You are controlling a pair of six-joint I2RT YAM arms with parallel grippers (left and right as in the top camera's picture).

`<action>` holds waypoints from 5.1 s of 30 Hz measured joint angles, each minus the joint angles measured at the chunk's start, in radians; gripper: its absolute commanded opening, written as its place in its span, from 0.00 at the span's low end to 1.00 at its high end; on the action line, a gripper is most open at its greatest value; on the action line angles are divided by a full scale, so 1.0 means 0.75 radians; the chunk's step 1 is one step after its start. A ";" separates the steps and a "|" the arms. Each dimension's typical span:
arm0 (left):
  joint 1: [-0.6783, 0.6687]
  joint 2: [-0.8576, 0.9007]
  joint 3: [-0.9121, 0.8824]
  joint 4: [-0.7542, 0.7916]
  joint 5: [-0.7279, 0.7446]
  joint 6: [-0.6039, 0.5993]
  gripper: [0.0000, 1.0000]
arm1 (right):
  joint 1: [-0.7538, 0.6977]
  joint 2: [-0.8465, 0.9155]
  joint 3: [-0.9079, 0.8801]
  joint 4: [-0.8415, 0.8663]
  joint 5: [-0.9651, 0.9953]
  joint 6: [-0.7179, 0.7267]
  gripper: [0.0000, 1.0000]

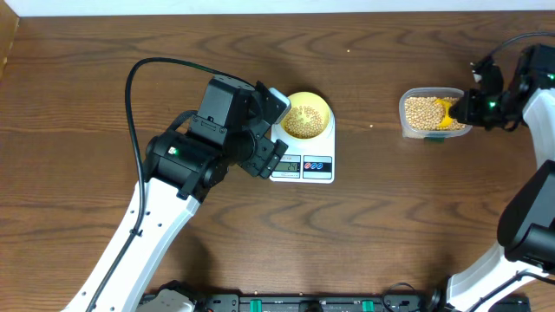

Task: Scoop item into bowl and weigh 50g on scale
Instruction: 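Drag the scoop through the soybeans and tilt it upright, then lift the filled scoop and carry it left over the yellow bowl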

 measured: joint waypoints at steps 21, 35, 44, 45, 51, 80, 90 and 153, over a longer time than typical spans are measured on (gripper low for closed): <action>0.000 0.000 -0.001 0.000 0.000 0.000 0.81 | -0.110 0.001 -0.001 -0.011 -0.221 -0.090 0.01; 0.000 0.000 0.000 -0.001 0.000 0.000 0.81 | -0.110 0.001 -0.001 -0.010 -0.182 -0.138 0.01; 0.000 0.000 0.000 -0.001 0.000 0.000 0.81 | -0.109 0.000 -0.026 0.024 -0.059 -0.139 0.01; 0.000 0.000 0.000 0.000 0.000 0.000 0.81 | -0.108 0.000 -0.044 0.037 -0.061 -0.140 0.01; 0.000 0.000 0.000 -0.001 0.000 0.000 0.81 | -0.107 0.000 -0.136 0.037 -0.126 -0.140 0.01; 0.000 0.000 0.000 -0.001 0.000 0.000 0.81 | -0.126 0.000 -0.151 0.040 -0.414 -0.140 0.01; 0.000 0.000 0.000 -0.001 0.000 0.000 0.81 | -0.279 0.000 -0.153 -0.012 -0.538 -0.140 0.01; 0.000 0.000 0.000 0.000 0.000 0.000 0.81 | 0.373 0.001 -0.162 0.403 -1.233 0.152 0.01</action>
